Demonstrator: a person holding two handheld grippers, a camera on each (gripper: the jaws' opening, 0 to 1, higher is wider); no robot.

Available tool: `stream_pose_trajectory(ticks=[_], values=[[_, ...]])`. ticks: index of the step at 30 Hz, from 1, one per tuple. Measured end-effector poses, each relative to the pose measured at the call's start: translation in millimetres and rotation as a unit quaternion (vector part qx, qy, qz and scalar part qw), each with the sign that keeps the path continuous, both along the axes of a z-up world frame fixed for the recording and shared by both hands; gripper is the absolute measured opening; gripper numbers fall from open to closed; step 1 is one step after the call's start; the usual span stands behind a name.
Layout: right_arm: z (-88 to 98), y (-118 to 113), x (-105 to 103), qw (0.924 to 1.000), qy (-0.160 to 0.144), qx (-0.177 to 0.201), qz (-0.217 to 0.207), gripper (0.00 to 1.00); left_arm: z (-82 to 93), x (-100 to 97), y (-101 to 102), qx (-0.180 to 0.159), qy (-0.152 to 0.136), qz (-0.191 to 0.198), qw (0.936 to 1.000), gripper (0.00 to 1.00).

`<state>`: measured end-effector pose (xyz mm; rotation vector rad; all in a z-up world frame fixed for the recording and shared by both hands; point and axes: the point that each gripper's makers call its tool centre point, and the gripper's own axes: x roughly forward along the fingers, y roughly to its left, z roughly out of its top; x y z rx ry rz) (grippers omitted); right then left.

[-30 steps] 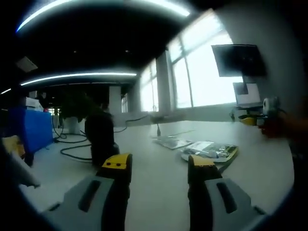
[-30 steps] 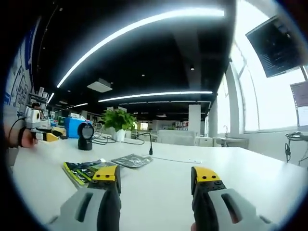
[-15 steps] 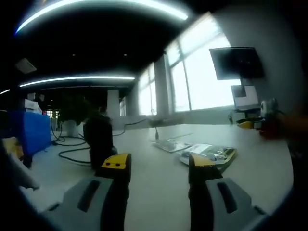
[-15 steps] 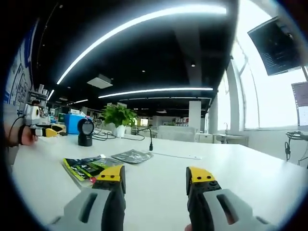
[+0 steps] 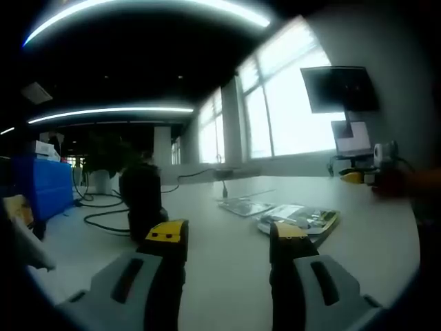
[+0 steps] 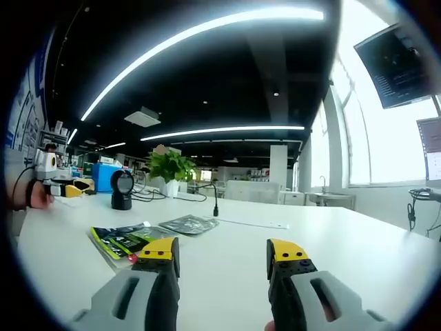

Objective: Clip sheet goods on table flip sheet goods clip sheet goods scan sheet goods put sheet goods back to table

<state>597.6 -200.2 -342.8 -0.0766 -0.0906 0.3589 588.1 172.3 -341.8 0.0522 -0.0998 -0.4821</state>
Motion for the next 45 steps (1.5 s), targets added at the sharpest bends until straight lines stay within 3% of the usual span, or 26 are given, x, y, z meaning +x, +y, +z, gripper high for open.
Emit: stream_pose_trajectory(ticks=[38, 45], values=[[1.9, -6.4, 1.3, 0.9999, -0.004, 0.008, -0.007, 0.46, 1.3, -1.4, -0.5, 0.001, -0.003, -0.002, 1.0000, 0.40], [5.0, -7.3, 1.1, 0.9996, -0.004, 0.028, -0.004, 0.46, -0.1, -1.2, -1.3, 0.004, -0.001, -0.004, 1.0000, 0.40]])
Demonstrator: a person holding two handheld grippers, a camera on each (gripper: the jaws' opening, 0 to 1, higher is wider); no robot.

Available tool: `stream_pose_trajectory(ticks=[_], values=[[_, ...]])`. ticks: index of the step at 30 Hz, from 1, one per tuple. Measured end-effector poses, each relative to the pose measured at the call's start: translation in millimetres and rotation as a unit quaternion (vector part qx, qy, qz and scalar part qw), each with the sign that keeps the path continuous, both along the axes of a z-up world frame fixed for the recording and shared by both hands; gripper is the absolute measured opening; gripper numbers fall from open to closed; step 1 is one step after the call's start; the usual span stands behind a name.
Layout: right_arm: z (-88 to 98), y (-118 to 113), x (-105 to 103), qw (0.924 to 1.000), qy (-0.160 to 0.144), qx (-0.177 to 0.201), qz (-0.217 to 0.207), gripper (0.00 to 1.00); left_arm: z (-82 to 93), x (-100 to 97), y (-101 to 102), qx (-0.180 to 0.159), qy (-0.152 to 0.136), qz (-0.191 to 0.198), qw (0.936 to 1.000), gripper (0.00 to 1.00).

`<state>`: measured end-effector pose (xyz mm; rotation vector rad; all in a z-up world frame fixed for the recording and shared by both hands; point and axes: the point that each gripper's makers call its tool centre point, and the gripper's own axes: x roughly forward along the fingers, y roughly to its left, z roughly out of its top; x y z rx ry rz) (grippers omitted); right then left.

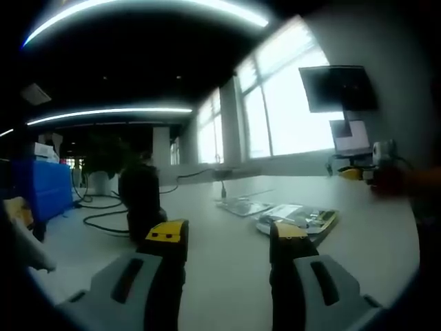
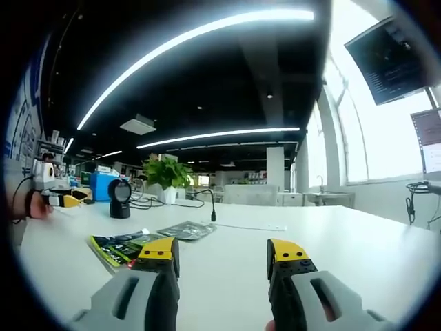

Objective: Clip sheet goods on table flip sheet goods clip sheet goods scan sheet goods put sheet goods back to table

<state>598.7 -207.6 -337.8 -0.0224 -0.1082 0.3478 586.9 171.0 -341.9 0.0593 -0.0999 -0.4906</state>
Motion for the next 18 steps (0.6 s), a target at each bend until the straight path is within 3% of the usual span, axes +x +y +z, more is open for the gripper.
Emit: stream_pose_trajectory(ticks=[4, 11, 18], values=[[-1.2, 0.7, 0.7, 1.0000, 0.002, -0.003, 0.001, 0.46, 0.2, 1.0, 1.0, -0.003, 0.001, 0.000, 1.0000, 0.40], [3.4, -7.8, -0.2, 0.9996, 0.000, 0.027, -0.009, 0.46, -0.5, 0.7, 0.1, 0.000, 0.001, -0.002, 1.0000, 0.40], [-0.3, -1.2, -0.8, 1.0000, 0.005, 0.004, -0.007, 0.46, -0.6, 1.0, -0.2, 0.000, 0.002, -0.003, 1.0000, 0.40]])
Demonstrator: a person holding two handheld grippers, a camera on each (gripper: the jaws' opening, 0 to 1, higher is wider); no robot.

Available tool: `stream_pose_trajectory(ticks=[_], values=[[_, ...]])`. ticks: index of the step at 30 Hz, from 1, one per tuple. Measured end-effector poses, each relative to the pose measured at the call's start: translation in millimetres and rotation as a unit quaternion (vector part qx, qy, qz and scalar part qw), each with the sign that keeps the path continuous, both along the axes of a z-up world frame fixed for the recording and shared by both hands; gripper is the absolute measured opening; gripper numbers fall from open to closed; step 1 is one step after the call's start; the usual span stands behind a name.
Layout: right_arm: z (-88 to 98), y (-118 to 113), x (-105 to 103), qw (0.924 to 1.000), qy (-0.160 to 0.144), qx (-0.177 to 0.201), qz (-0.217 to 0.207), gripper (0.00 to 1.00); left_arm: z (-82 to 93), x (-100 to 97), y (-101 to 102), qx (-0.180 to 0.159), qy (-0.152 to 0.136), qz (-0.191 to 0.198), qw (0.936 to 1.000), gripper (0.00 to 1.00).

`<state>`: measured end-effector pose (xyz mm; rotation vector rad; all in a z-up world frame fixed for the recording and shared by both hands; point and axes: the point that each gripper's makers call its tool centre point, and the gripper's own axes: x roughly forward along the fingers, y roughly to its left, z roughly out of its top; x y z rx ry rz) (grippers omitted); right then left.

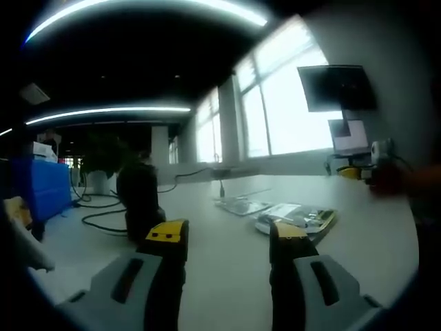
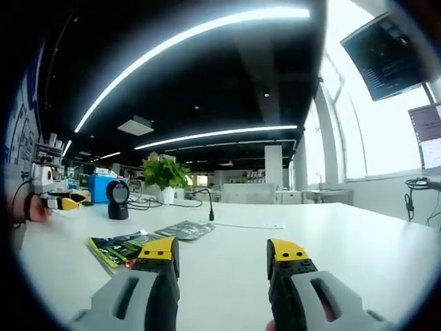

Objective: Clip sheet goods on table flip sheet goods clip sheet goods scan sheet goods put sheet goods back to table

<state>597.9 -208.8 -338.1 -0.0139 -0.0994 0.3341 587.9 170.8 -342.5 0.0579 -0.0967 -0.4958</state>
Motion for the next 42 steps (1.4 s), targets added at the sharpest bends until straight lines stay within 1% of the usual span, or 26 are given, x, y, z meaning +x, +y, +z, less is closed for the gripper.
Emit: stream_pose_trajectory(ticks=[4, 7, 8, 10, 14, 19, 21, 28, 35, 39, 42], values=[[4.0, 1.0, 0.8, 1.0000, -0.001, 0.004, 0.000, 0.46, 0.1, 0.6, 1.8, -0.005, 0.002, 0.002, 1.0000, 0.40], [7.4, 6.0, -2.2, 1.0000, -0.004, 0.005, 0.001, 0.46, -1.3, 0.9, 0.1, -0.001, 0.004, -0.001, 1.0000, 0.40], [8.0, 8.6, -3.5, 0.9999, -0.003, 0.011, 0.006, 0.46, -1.5, 0.7, -0.6, 0.001, 0.003, -0.003, 1.0000, 0.40], [9.0, 10.6, -5.4, 1.0000, -0.003, 0.005, 0.004, 0.46, -1.7, 0.9, -1.4, 0.000, 0.004, -0.007, 1.0000, 0.40], [10.3, 11.2, -5.0, 1.0000, 0.002, 0.007, 0.001, 0.46, -1.4, 1.3, -0.5, -0.004, 0.005, -0.006, 1.0000, 0.40], [10.7, 17.5, 0.4, 0.9996, 0.014, -0.022, 0.008, 0.46, -1.1, 0.5, -2.1, 0.002, 0.002, -0.007, 1.0000, 0.40], [14.0, 22.9, -1.3, 0.9995, 0.015, -0.023, 0.013, 0.46, -0.8, 0.0, -3.3, 0.004, 0.002, -0.005, 1.0000, 0.40], [19.0, 54.5, -7.4, 0.9984, 0.015, -0.038, 0.039, 0.46, -0.7, -1.0, -4.1, 0.000, 0.004, -0.001, 1.0000, 0.40], [26.4, 96.0, -9.3, 0.9967, 0.013, -0.050, 0.063, 0.47, -1.6, 1.0, -1.1, 0.001, 0.004, -0.002, 1.0000, 0.40], [28.7, 112.8, -8.7, 0.9958, 0.013, -0.057, 0.071, 0.47, -0.7, -2.1, -5.0, 0.001, 0.003, -0.002, 1.0000, 0.40], [28.3, 122.9, -7.5, 0.9955, 0.017, -0.055, 0.076, 0.46, -0.9, -2.3, -4.2, 0.002, 0.003, -0.002, 1.0000, 0.40]])
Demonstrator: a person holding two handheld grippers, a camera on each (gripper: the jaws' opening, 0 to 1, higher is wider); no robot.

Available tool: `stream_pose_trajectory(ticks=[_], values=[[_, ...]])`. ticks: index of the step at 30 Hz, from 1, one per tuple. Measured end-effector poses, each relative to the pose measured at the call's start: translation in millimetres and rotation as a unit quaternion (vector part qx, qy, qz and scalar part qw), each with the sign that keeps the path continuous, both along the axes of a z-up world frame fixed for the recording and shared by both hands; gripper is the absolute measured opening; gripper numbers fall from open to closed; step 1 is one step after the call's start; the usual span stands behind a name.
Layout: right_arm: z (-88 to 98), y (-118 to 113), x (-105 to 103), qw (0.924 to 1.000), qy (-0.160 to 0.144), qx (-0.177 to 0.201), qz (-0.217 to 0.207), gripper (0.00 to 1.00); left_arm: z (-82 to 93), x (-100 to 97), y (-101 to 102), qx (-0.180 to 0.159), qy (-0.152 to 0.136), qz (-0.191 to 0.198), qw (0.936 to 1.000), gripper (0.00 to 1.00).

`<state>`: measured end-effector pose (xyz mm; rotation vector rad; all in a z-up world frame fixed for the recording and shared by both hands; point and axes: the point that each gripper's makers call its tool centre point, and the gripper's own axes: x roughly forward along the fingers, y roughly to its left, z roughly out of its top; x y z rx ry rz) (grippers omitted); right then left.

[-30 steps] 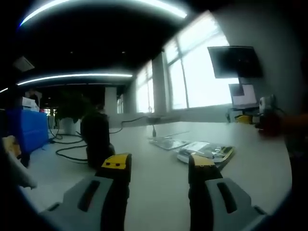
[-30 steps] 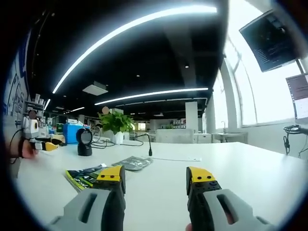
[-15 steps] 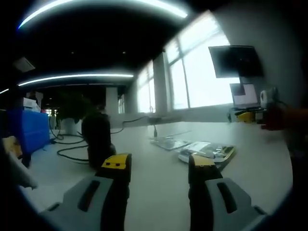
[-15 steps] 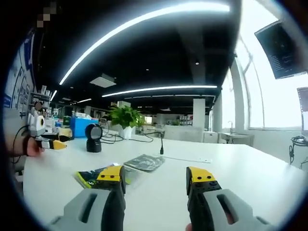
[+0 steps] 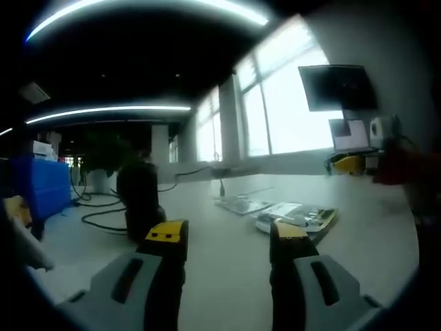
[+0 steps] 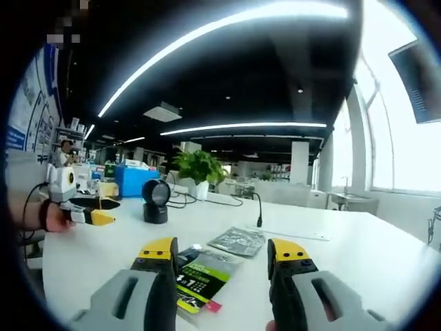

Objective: Clip sheet goods on table flip sheet goods clip sheet goods scan sheet goods put sheet goods back to table

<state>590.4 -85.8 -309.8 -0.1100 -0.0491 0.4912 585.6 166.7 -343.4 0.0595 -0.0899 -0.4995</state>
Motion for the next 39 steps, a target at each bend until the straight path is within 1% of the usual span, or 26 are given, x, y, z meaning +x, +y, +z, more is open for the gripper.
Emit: stream_pose_trajectory(ticks=[3, 7, 11, 16, 18, 20, 29, 36, 39], values=[[-1.4, 12.6, 1.9, 0.9999, 0.000, -0.015, 0.006, 0.46, -0.4, 0.0, 0.4, -0.002, 0.002, 0.000, 1.0000, 0.40], [0.2, 22.1, 2.6, 0.9999, 0.002, -0.013, 0.008, 0.45, -0.9, -0.5, 0.4, 0.000, 0.002, -0.002, 1.0000, 0.40], [-3.9, 34.7, 2.7, 0.9995, 0.001, -0.030, 0.012, 0.45, -0.3, -0.1, 2.5, -0.003, 0.001, 0.000, 1.0000, 0.40], [-5.0, 47.7, 1.3, 0.9992, -0.002, -0.036, 0.018, 0.46, -0.6, 0.4, 3.5, -0.003, 0.001, 0.000, 1.0000, 0.40], [-8.3, 52.8, 1.0, 0.9987, -0.001, -0.047, 0.021, 0.46, -0.9, 0.6, 3.6, -0.002, 0.002, 0.000, 1.0000, 0.40], [-11.1, 56.4, 0.6, 0.9977, -0.004, -0.063, 0.022, 0.46, -1.2, 0.9, 3.5, -0.002, 0.003, 0.000, 1.0000, 0.40], [-26.7, 72.8, 0.1, 0.9956, -0.001, -0.091, 0.021, 0.46, -1.0, 1.6, 5.1, -0.003, 0.002, 0.001, 1.0000, 0.40], [-25.8, 80.8, 3.1, 0.9949, -0.009, -0.099, 0.019, 0.45, -1.6, 2.4, 4.4, -0.002, 0.002, -0.001, 1.0000, 0.40], [-29.0, 90.4, 1.4, 0.9929, -0.011, -0.115, 0.027, 0.46, -1.5, 2.6, 4.8, -0.002, 0.002, -0.001, 1.0000, 0.40]])
